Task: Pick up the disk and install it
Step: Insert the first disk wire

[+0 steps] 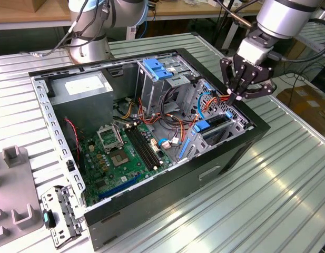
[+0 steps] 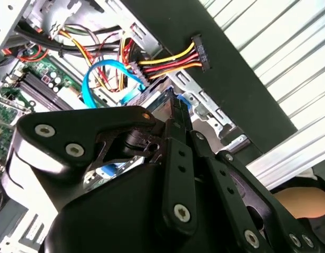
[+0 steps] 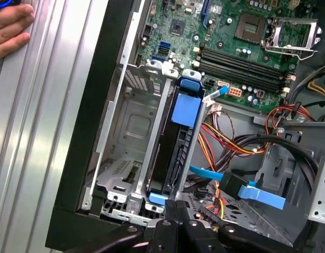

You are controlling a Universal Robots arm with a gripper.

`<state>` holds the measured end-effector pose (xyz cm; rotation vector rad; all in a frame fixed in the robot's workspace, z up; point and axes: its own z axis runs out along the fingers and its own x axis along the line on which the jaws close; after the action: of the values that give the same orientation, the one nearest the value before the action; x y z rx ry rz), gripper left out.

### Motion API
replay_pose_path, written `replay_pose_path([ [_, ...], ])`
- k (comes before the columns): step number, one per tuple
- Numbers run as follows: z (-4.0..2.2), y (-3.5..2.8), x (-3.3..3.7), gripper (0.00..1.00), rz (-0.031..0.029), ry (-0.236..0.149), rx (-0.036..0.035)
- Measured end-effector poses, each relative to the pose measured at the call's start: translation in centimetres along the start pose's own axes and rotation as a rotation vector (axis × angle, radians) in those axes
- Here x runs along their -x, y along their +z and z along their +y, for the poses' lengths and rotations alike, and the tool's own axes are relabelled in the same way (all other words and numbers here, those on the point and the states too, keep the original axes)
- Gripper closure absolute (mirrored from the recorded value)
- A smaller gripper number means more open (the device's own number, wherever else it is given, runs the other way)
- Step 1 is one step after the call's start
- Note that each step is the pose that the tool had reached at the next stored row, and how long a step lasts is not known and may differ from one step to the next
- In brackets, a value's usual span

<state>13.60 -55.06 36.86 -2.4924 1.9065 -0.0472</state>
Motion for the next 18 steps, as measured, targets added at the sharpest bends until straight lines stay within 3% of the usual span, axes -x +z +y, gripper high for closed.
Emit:
replay_pose_path([
  [3,0.00,-0.02,0.00,0.89,0.0025,-0.018,-0.0120],
  [5,0.00,-0.07,-0.01,0.89,0.0019,-0.056,-0.0199],
  [13,-0.09,-0.50,-0.04,0.89,0.0035,-0.103,-0.0341],
  [14,-0.10,-0.54,-0.04,0.89,0.0033,-0.160,-0.0401],
  [15,-0.82,-0.51,0.05,0.89,0.0019,-0.200,-0.0418],
  [16,-1.76,-0.50,0.40,0.89,0.0020,-0.206,-0.0427],
  [18,-2.46,-0.49,0.64,0.89,0.0019,-0.212,-0.0428],
])
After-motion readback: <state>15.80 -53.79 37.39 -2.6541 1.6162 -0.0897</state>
